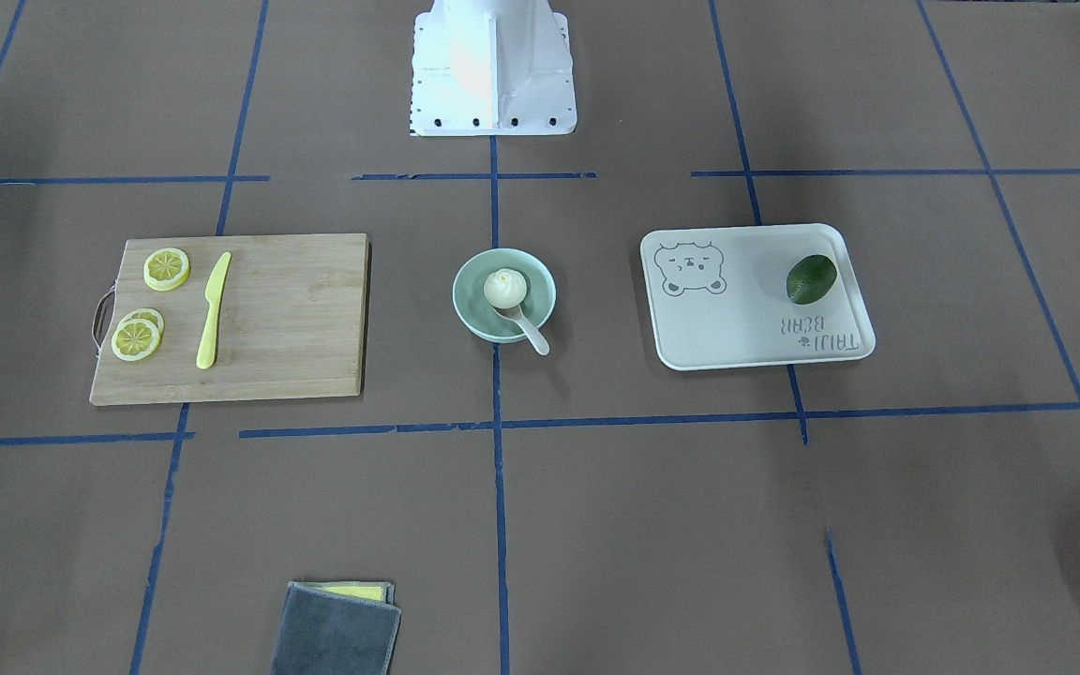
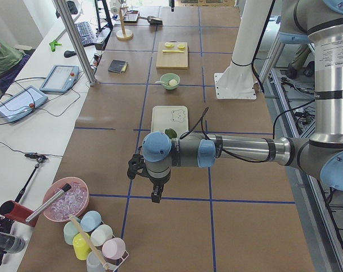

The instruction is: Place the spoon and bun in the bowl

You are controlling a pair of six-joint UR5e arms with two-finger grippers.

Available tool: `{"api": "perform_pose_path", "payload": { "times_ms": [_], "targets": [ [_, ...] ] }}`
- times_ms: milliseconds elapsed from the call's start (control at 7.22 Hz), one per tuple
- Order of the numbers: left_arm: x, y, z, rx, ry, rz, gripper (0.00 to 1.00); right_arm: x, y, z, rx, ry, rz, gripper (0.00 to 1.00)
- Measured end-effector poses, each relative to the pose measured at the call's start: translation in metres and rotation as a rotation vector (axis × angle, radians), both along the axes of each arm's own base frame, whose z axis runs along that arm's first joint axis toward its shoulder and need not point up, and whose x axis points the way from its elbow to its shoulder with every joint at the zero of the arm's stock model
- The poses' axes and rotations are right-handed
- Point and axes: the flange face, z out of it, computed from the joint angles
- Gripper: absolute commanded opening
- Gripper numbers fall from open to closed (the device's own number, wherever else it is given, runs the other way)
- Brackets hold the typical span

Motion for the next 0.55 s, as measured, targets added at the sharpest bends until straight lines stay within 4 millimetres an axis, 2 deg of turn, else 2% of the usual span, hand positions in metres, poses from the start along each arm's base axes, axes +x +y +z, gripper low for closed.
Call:
{"api": "perform_pose_path", "payload": {
  "times_ms": [415,554],
  "targets": [
    [0.0,0.0,-0.001,0.003,0.001,0.0,1.0,0.056,0.014,0.016,0.08,-0.067,-0.009,1.0],
    [0.0,0.0,-0.001,0.003,0.001,0.0,1.0,0.064,0.015,0.017,0.111,-0.066,-0.024,1.0]
  ]
}}
